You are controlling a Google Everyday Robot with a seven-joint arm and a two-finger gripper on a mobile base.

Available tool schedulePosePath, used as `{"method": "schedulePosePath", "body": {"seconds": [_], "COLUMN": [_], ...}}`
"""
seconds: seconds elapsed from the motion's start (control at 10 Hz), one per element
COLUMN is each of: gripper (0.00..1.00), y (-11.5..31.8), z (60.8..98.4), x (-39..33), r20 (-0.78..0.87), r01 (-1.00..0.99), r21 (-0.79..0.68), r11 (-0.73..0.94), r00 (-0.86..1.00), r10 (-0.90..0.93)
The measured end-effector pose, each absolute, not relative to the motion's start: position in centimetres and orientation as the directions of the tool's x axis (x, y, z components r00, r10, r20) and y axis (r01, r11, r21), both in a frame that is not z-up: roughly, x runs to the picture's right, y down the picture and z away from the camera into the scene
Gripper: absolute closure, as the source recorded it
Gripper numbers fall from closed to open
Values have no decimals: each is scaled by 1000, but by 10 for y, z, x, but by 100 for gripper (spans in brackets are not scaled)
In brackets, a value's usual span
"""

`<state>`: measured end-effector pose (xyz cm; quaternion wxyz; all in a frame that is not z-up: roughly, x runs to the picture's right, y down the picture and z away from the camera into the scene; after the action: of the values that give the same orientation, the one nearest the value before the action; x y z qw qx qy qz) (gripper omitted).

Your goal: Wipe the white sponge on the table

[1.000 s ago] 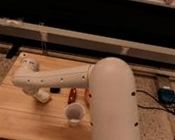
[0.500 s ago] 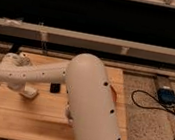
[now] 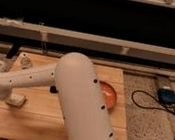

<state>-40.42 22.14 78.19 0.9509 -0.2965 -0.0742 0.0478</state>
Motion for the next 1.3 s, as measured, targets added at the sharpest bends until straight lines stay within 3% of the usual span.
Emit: {"method": "schedulePosePath", "body": {"seconds": [0.5,1.0,1.3], "gripper": [100,100,100], "y": [243,199,179], "z": [780,811,818], "x": [-336,-270,-268], "r20": [11,-120,-134], "r01": [-115,-296,-325], "r21": [-598,-535,-505], "r11": [793,791,799], "r00": [988,954,945], "r10": [151,276,299]}}
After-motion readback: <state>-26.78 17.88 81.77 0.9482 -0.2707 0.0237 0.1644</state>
